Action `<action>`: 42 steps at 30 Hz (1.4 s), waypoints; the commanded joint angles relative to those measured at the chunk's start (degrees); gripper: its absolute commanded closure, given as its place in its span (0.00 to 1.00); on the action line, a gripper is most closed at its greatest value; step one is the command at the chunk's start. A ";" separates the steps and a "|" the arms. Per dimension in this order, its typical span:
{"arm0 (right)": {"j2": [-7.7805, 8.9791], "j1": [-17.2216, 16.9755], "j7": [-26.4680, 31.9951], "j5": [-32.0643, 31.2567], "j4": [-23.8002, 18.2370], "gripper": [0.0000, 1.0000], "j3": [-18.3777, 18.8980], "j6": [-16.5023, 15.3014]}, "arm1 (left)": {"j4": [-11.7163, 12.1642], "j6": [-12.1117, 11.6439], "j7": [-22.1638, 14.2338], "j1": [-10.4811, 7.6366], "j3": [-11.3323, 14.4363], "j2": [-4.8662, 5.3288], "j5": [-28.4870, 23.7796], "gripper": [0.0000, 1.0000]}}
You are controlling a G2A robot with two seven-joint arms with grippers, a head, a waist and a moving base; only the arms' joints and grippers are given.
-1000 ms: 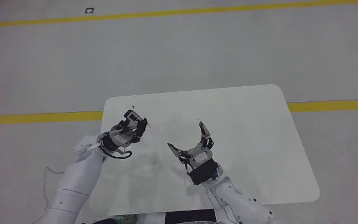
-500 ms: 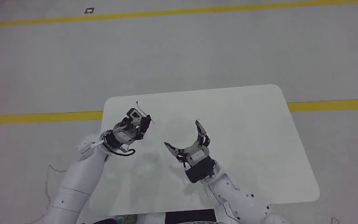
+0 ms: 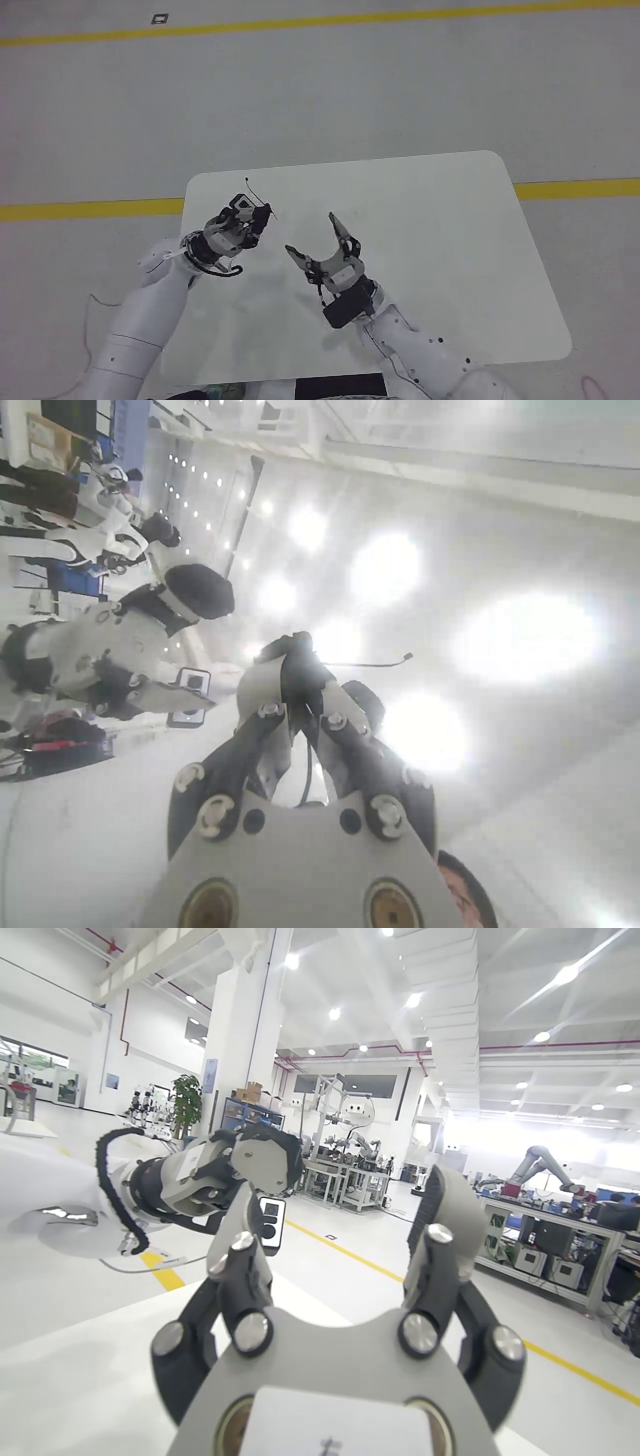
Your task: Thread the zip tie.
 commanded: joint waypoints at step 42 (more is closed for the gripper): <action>-3.75 3.69 1.85 0.00 4.41 0.00 -0.31 0.00 | 0.00 0.00 0.00 0.00 0.00 0.00 0.00 1.00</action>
